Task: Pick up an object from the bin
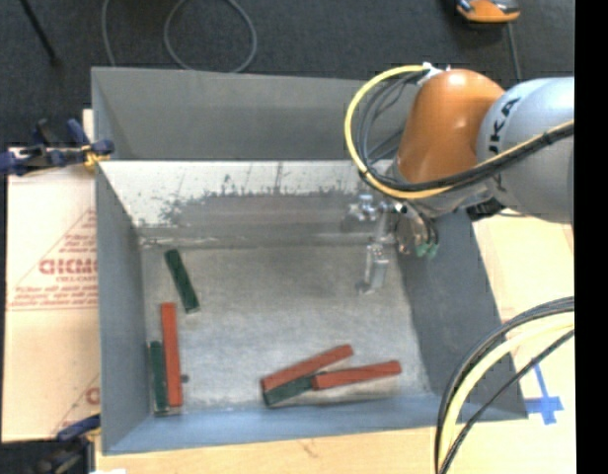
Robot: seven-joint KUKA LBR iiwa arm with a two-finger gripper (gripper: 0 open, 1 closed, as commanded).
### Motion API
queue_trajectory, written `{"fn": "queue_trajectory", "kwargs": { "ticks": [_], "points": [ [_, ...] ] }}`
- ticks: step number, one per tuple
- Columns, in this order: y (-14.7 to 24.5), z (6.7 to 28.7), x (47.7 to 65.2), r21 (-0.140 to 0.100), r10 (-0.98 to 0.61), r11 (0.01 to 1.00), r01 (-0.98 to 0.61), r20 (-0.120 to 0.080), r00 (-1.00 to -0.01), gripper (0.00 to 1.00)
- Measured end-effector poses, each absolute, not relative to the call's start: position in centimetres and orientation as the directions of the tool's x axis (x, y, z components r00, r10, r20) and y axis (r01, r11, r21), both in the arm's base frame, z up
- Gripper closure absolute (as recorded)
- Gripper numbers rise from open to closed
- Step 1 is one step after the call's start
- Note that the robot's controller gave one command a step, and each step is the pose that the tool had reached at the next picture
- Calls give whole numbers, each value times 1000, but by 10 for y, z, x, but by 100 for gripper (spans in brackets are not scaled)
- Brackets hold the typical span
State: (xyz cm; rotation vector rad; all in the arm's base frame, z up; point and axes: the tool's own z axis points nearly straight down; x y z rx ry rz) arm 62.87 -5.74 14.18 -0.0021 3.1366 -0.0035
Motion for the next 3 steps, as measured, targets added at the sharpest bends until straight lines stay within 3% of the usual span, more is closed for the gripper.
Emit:
{"fn": "queue_trajectory", "kwargs": {
  "ticks": [1,2,3],
  "points": [
    [-147,68,599,-4,-104,995,-104,-1,-995,0],
    [-62,218,549,0,-67,998,-67,-12,-998,0],
    [-57,139,485,3,-80,997,-80,9,-997,0]
  ]
}}
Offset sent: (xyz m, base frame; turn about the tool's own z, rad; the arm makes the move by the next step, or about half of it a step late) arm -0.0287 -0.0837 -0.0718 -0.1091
